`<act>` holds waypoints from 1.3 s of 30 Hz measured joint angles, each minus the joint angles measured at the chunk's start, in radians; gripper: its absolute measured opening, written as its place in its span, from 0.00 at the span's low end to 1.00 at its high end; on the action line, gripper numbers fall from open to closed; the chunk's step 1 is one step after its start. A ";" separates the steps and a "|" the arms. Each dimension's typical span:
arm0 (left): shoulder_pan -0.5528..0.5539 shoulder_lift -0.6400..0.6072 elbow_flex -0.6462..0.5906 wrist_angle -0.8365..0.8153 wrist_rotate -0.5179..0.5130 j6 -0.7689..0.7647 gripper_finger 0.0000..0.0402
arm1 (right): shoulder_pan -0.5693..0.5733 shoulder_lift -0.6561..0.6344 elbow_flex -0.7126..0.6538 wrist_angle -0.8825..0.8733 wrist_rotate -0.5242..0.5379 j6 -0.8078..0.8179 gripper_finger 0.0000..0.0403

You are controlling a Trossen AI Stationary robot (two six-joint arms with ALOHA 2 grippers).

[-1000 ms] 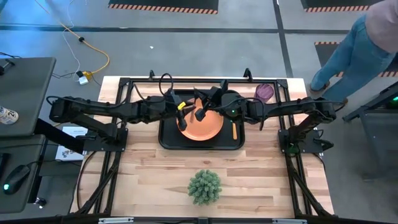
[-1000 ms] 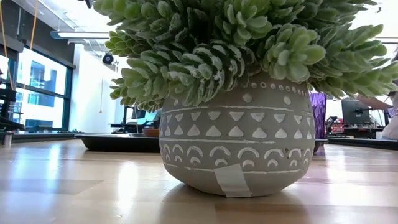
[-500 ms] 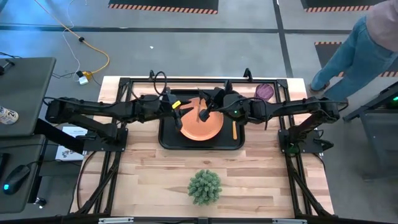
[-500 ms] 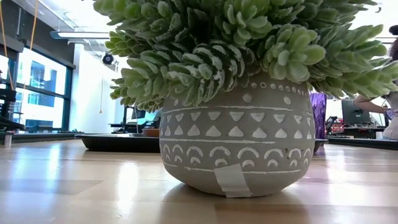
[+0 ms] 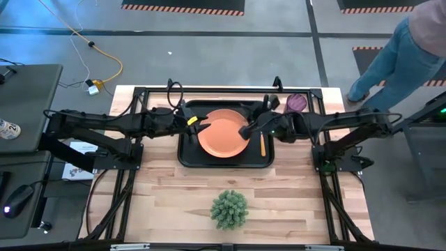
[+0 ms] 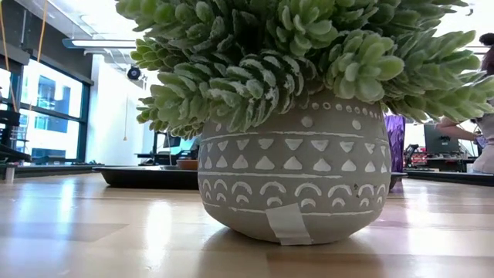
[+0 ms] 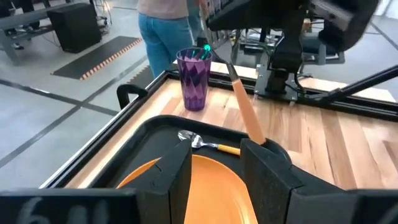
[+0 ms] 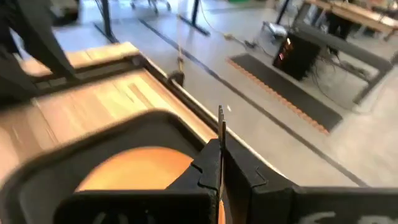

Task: Pick and place plate/cup/fork/spoon on tray
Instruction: Put the yellow fork on the black tray

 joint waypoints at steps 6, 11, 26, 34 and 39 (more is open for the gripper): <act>0.000 0.000 0.000 -0.008 -0.001 0.000 0.32 | 0.000 -0.024 0.000 -0.228 0.061 0.167 0.00; 0.000 0.000 0.000 -0.009 -0.001 0.010 0.32 | 0.000 -0.065 -0.091 -0.257 0.078 0.258 0.00; 0.001 0.000 -0.001 -0.007 -0.004 0.016 0.32 | -0.145 -0.467 -0.644 0.333 -0.279 0.210 0.00; 0.001 0.000 -0.001 -0.007 -0.005 0.008 0.32 | -0.397 -0.525 -0.872 0.667 -0.718 0.206 0.00; 0.001 0.000 -0.001 -0.007 -0.006 0.008 0.32 | -0.491 -0.501 -0.908 0.729 -0.869 0.198 0.00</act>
